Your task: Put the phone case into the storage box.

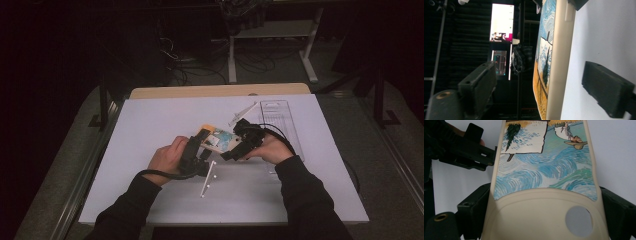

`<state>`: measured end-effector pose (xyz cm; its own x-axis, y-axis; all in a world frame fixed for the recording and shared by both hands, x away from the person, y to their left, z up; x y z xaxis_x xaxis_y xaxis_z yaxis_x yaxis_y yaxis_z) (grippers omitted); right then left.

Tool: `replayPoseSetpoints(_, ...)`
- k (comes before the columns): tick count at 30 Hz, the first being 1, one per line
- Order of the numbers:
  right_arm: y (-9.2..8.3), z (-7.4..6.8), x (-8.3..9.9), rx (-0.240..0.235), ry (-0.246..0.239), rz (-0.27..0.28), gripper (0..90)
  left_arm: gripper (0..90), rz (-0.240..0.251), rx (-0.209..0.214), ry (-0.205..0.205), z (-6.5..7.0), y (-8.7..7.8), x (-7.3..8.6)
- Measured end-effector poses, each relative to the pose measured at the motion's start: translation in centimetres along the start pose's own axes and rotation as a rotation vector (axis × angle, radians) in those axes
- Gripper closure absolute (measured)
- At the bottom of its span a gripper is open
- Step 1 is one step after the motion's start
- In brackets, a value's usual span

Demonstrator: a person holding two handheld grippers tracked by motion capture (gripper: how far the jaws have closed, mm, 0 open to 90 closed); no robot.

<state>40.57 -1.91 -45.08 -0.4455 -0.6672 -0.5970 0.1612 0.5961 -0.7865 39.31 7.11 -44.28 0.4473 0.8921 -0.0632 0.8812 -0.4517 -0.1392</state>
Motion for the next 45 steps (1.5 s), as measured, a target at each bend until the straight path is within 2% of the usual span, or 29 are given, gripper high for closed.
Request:
replayPoseSetpoints(7,0.07,-0.06,0.02,-0.001,0.0,-0.002,9.7,20.5,0.004,0.013,0.008,0.31,-0.01,-0.07)
replayPoseSetpoints(20,0.13,-0.14,0.01,-0.005,0.001,0.0,9.7,35.6,0.004,-0.016,0.059,0.44,-0.06,-0.1)
replayPoseSetpoints(22,0.14,-0.06,-0.04,-0.001,-0.01,0.003,9.7,38.1,0.008,-0.014,0.057,0.48,-0.08,-0.2)
replayPoseSetpoints(25,0.13,-0.13,0.02,-0.003,-0.003,-0.002,9.7,42.9,0.004,-0.014,0.054,0.36,-0.12,-0.17)
replayPoseSetpoints(32,0.39,-0.33,-0.03,-0.009,0.002,-0.002,9.7,49.7,0.004,-0.029,0.076,0.34,-0.19,-0.15)
replayPoseSetpoints(40,0.39,-0.26,0.0,-0.006,0.003,-0.002,9.7,58.2,-0.003,-0.015,0.077,0.46,-0.3,-0.2)
replayPoseSetpoints(45,0.39,-0.24,-0.03,-0.002,0.004,0.0,9.7,66.2,-0.014,0.011,0.072,0.65,-0.29,-0.13)
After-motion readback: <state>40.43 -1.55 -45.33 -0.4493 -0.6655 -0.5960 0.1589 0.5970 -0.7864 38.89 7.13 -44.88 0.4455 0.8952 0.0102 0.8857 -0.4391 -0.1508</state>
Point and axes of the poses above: each handheld gripper's, and its own axes: y roughly forward along the jaws, x roughly out of its underside, z roughly to its right, the point moved 10 cm from there along y, roughly forward along the jaws, and after that the axes turned 2 degrees about -z, right-handed, at the moved point
